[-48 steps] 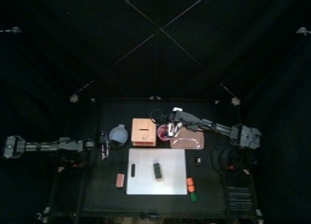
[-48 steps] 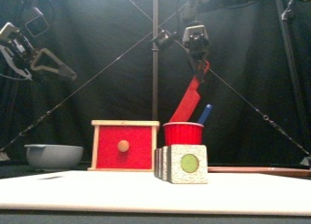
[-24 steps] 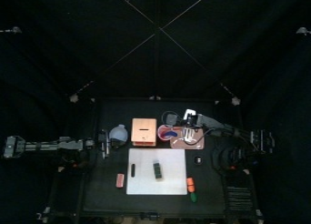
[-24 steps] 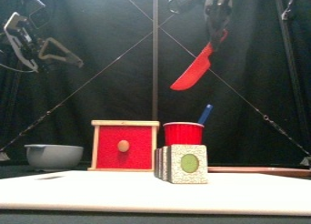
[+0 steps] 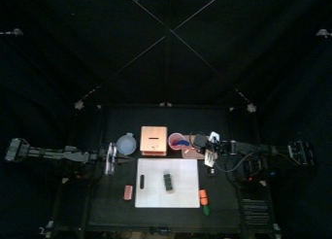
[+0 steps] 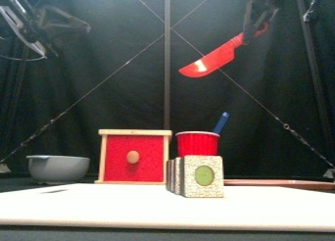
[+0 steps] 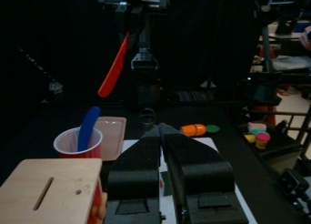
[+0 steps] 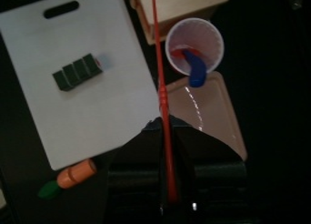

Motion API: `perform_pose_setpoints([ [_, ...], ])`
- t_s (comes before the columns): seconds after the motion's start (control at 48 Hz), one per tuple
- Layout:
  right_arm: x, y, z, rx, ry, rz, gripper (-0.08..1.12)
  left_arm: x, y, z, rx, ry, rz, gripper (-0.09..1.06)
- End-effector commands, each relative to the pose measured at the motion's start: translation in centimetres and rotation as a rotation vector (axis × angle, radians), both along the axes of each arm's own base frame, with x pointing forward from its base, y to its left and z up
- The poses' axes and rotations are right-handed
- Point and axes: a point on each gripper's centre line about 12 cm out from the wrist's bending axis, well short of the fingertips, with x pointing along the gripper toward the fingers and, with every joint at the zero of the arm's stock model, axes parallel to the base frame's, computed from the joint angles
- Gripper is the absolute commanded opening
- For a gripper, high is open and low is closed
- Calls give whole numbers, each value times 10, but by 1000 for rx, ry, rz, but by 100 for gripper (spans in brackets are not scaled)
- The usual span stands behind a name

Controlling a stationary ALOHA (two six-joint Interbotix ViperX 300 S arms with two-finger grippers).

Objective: Place sushi on board then cut the sushi with the knife then place the pieces on the plate
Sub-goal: Grasp knife edge with left hand

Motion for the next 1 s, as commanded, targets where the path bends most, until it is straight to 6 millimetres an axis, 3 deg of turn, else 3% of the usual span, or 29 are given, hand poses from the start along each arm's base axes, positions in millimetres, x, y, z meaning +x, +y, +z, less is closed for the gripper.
perform_pose_setpoints([
  [0.021, -6, 9, -2, 42, -138, 32, 42, 18, -8, 6, 19, 6, -31, 63],
  [0.188, -6, 22, -29, 105, -173, 77, 42, 38, -14, 2, 24, 49, -47, 70],
  [0.583, 8, 35, -84, 79, -115, 149, 42, 71, -23, -32, -6, 190, -46, 72],
  [1.0, 41, 37, -111, 12, -97, 201, 42, 85, -14, -65, 8, 308, 41, 72],
])
